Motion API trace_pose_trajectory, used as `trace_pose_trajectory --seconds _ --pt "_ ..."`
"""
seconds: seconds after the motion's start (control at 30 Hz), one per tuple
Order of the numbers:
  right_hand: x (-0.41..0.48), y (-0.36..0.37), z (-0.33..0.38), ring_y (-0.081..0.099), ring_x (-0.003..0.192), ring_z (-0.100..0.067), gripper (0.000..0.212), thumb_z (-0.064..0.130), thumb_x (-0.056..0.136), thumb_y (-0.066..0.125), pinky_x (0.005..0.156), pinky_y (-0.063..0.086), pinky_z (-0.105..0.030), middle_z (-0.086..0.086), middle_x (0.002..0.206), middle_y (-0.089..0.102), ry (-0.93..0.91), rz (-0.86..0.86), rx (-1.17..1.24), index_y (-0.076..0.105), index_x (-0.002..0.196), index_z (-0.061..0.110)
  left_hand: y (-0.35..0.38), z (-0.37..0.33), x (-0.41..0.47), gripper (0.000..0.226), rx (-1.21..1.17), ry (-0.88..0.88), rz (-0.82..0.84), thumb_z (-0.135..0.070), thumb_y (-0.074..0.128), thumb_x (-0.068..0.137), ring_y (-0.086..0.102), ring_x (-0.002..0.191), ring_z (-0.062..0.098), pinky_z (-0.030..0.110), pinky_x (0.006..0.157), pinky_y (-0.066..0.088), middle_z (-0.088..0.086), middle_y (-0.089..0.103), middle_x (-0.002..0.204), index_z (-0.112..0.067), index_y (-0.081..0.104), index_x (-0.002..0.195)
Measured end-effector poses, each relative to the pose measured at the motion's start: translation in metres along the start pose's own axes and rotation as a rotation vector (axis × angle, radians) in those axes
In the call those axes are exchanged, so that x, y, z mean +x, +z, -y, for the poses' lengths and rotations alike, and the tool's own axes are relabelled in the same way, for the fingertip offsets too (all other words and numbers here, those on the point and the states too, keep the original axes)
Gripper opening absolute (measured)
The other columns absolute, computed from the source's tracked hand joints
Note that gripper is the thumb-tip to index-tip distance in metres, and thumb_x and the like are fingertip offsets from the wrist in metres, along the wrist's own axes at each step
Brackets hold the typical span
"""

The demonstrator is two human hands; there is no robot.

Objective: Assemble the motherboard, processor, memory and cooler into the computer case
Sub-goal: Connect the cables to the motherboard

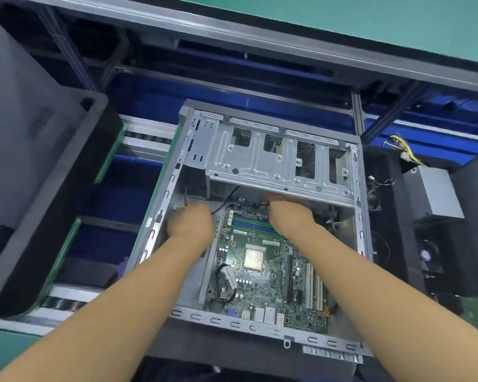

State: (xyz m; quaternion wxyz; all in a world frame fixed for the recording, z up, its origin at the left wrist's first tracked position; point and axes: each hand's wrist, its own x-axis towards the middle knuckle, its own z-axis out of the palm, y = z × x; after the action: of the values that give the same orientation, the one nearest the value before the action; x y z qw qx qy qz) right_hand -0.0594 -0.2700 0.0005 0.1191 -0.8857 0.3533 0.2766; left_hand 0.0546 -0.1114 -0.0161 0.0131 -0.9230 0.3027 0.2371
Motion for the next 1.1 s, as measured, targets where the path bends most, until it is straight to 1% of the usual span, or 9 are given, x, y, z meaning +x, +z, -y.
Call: trace_pose_trajectory --seconds 0.07,0.13,0.3,0.4,0.5,0.6,0.77,0.97,1.1 --pt "-0.008 -0.002 -0.002 0.058 0.074 -0.024 0.014 0.01 0.1 0.045 0.071 0.044 -0.035 -0.005 0.091 0.066 -0.092 -0.081 0.013 0.059 0.103 0.012 -0.007 0.0 -0.008 0.017 -0.13 0.066 -0.033 -0.032 0.051 0.093 0.063 0.085 0.025 0.031 0.068 0.05 0.002 0.067 0.093 -0.024 0.064 0.101" --pt "-0.02 -0.003 -0.004 0.055 0.08 -0.025 0.033 0.012 0.096 0.047 0.073 0.045 -0.034 -0.005 0.102 0.067 -0.209 -0.168 -0.018 0.057 0.128 0.017 -0.015 0.001 -0.016 0.017 -0.148 0.125 -0.072 -0.038 0.054 0.089 0.06 0.071 0.019 0.027 0.057 0.045 -0.003 0.062 0.077 -0.025 0.065 0.088" --pt "-0.035 0.004 -0.007 0.053 0.119 -0.03 0.055 0.015 0.095 0.05 0.105 0.039 -0.044 -0.011 0.133 0.056 -0.25 -0.178 -0.131 0.041 0.149 0.016 -0.027 0.011 -0.028 0.044 0.169 0.289 -0.115 -0.057 0.048 0.089 0.052 0.062 0.014 0.024 0.048 0.032 -0.004 0.054 0.075 -0.02 0.058 0.067" --pt "-0.045 0.02 -0.002 0.035 0.134 -0.032 0.068 0.017 0.093 0.055 0.115 0.026 -0.045 -0.014 0.145 0.04 -0.217 -0.169 -0.095 0.027 0.155 0.012 -0.022 0.015 -0.034 0.035 0.245 0.402 -0.058 -0.056 0.037 0.094 0.06 0.081 0.017 0.028 0.058 0.041 -0.007 0.06 0.098 -0.038 0.06 0.112" --pt "-0.053 0.028 -0.002 0.033 0.127 -0.03 0.065 0.023 0.094 0.055 0.11 0.03 -0.042 -0.014 0.137 0.04 -0.139 -0.321 0.108 0.029 0.151 0.009 -0.016 0.011 -0.041 0.03 0.067 0.479 0.119 -0.054 0.038 0.095 0.058 0.094 0.016 0.034 0.07 0.049 -0.008 0.049 0.111 -0.052 0.045 0.124" --pt "-0.049 0.022 -0.01 0.039 0.12 -0.032 0.063 0.016 0.094 0.056 0.104 0.037 -0.042 -0.016 0.133 0.047 -0.123 -0.352 0.169 0.031 0.151 0.014 -0.019 0.008 -0.043 0.016 -0.2 0.48 -0.001 -0.042 0.045 0.089 0.053 0.077 0.006 0.034 0.072 0.049 -0.013 0.048 0.094 -0.036 0.053 0.076" --pt "-0.039 0.005 -0.006 0.06 0.106 -0.033 0.051 0.012 0.098 0.051 0.097 0.045 -0.045 -0.01 0.118 0.065 -0.26 -0.296 0.096 0.042 0.147 0.02 -0.029 0.011 -0.049 0.016 -0.545 0.517 -0.27 -0.048 0.043 0.085 0.052 0.069 0.005 0.03 0.056 0.046 -0.015 0.054 0.079 -0.035 0.051 0.08" --pt "-0.058 0.015 0.01 0.048 0.088 -0.019 0.011 0.034 0.101 0.055 0.089 0.045 -0.042 -0.001 0.097 0.059 -0.484 -0.418 0.214 0.055 0.105 0.024 -0.03 0.002 -0.055 0.024 -0.56 0.351 -0.566 -0.043 0.047 0.09 0.045 0.065 0.011 0.032 0.051 0.035 -0.007 0.042 0.077 -0.03 0.035 0.075" --pt "-0.082 0.017 0.034 0.059 0.063 -0.033 0.014 0.033 0.104 0.049 0.055 0.035 -0.035 -0.008 0.076 0.065 -0.583 -0.387 0.217 0.05 0.109 0.02 -0.042 -0.013 -0.067 0.026 -0.444 0.258 -0.655 -0.044 0.048 0.091 0.048 0.064 0.022 0.035 0.052 0.037 -0.003 0.042 0.102 -0.021 0.036 0.086"
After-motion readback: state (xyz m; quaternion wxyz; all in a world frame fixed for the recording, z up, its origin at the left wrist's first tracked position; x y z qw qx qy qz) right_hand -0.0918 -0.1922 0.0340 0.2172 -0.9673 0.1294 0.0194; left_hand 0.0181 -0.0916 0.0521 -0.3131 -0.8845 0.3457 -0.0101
